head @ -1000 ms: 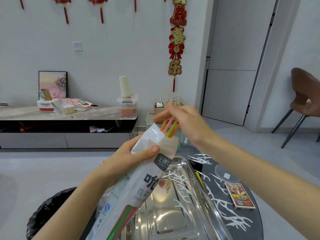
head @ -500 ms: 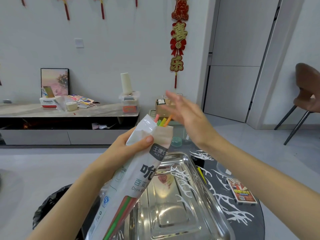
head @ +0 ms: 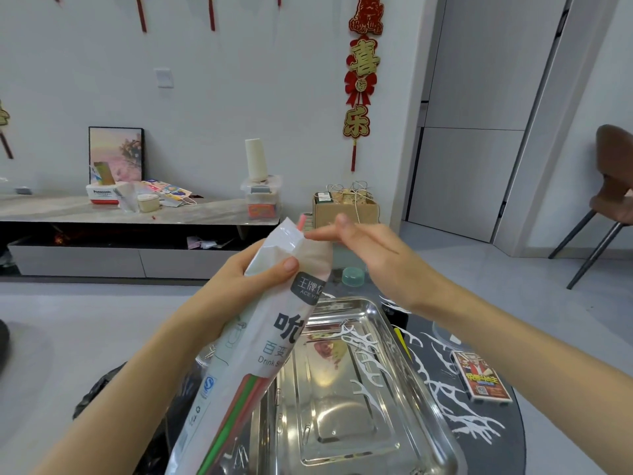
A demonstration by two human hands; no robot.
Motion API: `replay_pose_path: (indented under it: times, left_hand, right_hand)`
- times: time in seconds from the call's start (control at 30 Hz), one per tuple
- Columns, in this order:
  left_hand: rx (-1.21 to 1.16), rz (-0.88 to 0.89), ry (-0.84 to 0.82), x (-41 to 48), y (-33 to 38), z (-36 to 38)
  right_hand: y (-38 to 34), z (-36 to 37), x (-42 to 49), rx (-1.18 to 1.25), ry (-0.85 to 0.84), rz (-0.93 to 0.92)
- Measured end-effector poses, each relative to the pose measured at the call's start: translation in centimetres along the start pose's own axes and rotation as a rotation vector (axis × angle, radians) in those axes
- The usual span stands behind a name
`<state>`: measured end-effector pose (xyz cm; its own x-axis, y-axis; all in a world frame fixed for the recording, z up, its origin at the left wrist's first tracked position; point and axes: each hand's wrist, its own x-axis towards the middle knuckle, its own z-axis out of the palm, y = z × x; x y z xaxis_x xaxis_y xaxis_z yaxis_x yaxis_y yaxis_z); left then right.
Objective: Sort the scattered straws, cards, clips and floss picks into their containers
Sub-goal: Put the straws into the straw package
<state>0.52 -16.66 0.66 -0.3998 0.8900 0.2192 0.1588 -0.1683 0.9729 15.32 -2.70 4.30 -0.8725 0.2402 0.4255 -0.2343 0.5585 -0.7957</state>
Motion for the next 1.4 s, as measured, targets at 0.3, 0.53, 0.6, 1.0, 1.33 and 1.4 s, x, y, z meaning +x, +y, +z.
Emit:
replay_pose_path:
  times: [0.3, 0.53, 0.6, 1.0, 1.33, 1.4]
  left_hand:
    - [0.005, 0.004, -0.054, -0.3, 0.2, -1.6]
    - [0.046, 0.012, -0.029, -0.5, 0.8, -4.1]
    - [0.071, 0.002, -0.01, -0.4, 1.0, -5.1]
    - [0.288, -0.121, 0.025, -0.1, -5.5, -14.8]
    - [0.386, -0.178, 0.061, 1.0, -13.5, -20.4]
    - [0.353, -0.166, 0.053, 1.1, -14.5, -21.0]
  right_hand:
    - [-0.9, 1.6, 2.6, 0.054, 0.01, -0.018]
    - [-1.5, 2.8, 4.5, -0.084, -0.064, 0.005]
    - [-1.4, 3.4, 5.3, -0.031, -0.125, 0.008]
    - [12.8, 7.6, 12.5, -0.633, -0.285, 0.255]
    - [24.3, 12.7, 20.1, -1.051, -0.587, 0.336]
    - [25.2, 13.3, 20.7, -1.091, -0.61, 0.324]
